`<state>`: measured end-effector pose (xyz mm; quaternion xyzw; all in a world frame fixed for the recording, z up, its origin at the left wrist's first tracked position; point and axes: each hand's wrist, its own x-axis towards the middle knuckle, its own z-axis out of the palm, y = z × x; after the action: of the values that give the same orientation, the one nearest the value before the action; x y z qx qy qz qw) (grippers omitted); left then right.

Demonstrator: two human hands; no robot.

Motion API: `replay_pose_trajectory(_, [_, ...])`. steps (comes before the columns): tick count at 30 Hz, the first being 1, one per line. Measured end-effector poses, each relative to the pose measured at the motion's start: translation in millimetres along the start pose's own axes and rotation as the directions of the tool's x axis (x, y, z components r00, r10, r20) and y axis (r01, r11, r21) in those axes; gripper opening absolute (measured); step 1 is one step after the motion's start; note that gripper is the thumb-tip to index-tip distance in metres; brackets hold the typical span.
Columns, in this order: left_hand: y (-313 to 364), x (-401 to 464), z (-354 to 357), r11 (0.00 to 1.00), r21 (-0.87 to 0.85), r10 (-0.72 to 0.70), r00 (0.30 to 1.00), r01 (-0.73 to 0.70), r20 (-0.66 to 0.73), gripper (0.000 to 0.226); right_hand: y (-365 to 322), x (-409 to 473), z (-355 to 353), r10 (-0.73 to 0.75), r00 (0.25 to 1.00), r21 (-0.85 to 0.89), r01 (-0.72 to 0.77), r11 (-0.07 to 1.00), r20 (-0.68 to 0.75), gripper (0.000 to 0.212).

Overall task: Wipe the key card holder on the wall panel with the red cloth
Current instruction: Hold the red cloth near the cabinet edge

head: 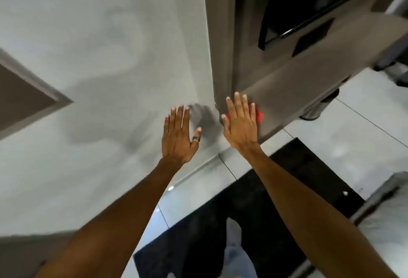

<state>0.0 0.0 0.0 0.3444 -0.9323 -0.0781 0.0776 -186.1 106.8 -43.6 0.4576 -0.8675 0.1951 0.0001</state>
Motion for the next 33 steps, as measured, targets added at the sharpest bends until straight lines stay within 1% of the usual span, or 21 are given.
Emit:
replay_pose_trajectory(1, [8,10,8,1.0,0.017,-0.007,0.999,0.006,0.053,0.077,12,8,5,0.033,0.999,-0.019,-0.033,0.999,0.014,0.062])
replay_pose_trajectory(4, [24,35,28,0.998,0.057,-0.016,0.991,0.009,0.131,0.077,43,34,20,0.11,0.992,-0.045,-0.108,0.993,0.053,0.064])
replay_pose_trajectory(8, [30,53,50,0.999,0.035,0.032,0.989,-0.038,0.146,0.078,75,50,52,0.128,0.964,-0.029,-0.125,0.992,0.234,0.067])
replay_pose_trajectory(10, [29,53,52,1.0,0.011,0.019,0.987,-0.021,0.159,0.081,83,46,66,0.128,0.942,-0.043,-0.121,0.992,0.309,0.077])
replay_pose_trajectory(12, [25,46,55,0.999,0.005,0.035,0.985,-0.036,0.172,0.079,83,43,71,0.118,0.937,-0.041,-0.111,0.993,0.327,0.095])
replay_pose_trajectory(14, [16,36,56,0.998,0.032,0.054,0.976,-0.062,0.209,0.077,82,44,66,0.101,0.918,-0.049,-0.089,0.995,0.383,0.111])
replay_pose_trajectory(15, [10,30,56,0.996,0.05,0.063,0.971,-0.077,0.231,0.075,81,42,63,0.113,0.914,-0.071,-0.093,0.993,0.389,0.115])
replay_pose_trajectory(17, [-2,18,56,0.992,0.079,0.073,0.959,-0.098,0.273,0.073,72,31,59,0.172,0.908,-0.102,-0.143,0.984,0.382,0.113])
replay_pose_trajectory(18, [-12,7,51,0.989,0.091,0.088,0.95,-0.12,0.3,0.073,59,18,55,0.201,0.904,-0.089,-0.181,0.98,0.377,0.108])
replay_pose_trajectory(20, [-29,-13,47,0.98,0.12,0.107,0.935,-0.156,0.339,0.074,39,-3,52,0.241,0.893,-0.03,-0.249,0.968,0.379,0.097])
replay_pose_trajectory(22, [-49,-36,37,0.981,0.119,0.102,0.937,-0.15,0.335,0.076,17,-14,42,0.29,0.861,0.063,-0.346,0.936,0.419,0.083])
replay_pose_trajectory(23, [-59,-46,31,0.986,0.102,0.095,0.946,-0.133,0.311,0.076,5,-16,36,0.332,0.834,0.16,-0.437,0.885,0.441,0.074])
replay_pose_trajectory(24, [-68,-53,25,0.989,0.09,0.086,0.959,-0.114,0.271,0.076,-8,-18,28,0.385,0.796,0.327,-0.56,0.762,0.467,0.064])
replay_pose_trajectory(25, [-81,-63,15,0.992,0.083,0.074,0.972,-0.094,0.222,0.076,-30,-20,22,0.431,0.733,0.503,-0.677,0.537,0.527,0.054])
replay_pose_trajectory(26, [-91,-69,5,0.993,0.081,0.076,0.982,-0.091,0.173,0.075,-51,-25,16,0.421,0.658,0.619,-0.746,0.248,0.624,0.048])
replay_pose_trajectory(27, [-105,-76,-8,0.993,0.083,0.077,0.99,-0.088,0.119,0.074,-78,-29,11,0.34,0.63,0.666,-0.746,0.014,0.698,0.045])
replay_pose_trajectory(28, [-116,-78,-21,0.992,0.086,0.088,0.994,-0.094,0.065,0.072,-101,-32,7,0.262,0.625,0.671,-0.727,-0.145,0.735,0.043])
replay_pose_trajectory(29, [-124,-79,-33,0.991,0.088,0.097,0.995,-0.098,0.016,0.07,-121,-34,3,0.194,0.639,0.667,-0.697,-0.262,0.744,0.042])
replay_pose_trajectory(31, [-145,-84,-65,0.99,0.1,0.11,0.986,-0.098,-0.123,0.067,-174,-35,-12,0.065,0.683,0.641,-0.642,-0.421,0.728,0.035])
replay_pose_trajectory(33, [-168,-91,-100,0.989,0.112,0.121,0.959,-0.095,-0.257,0.066,-232,-34,-27,-0.042,0.754,0.632,-0.577,-0.517,0.655,0.034])
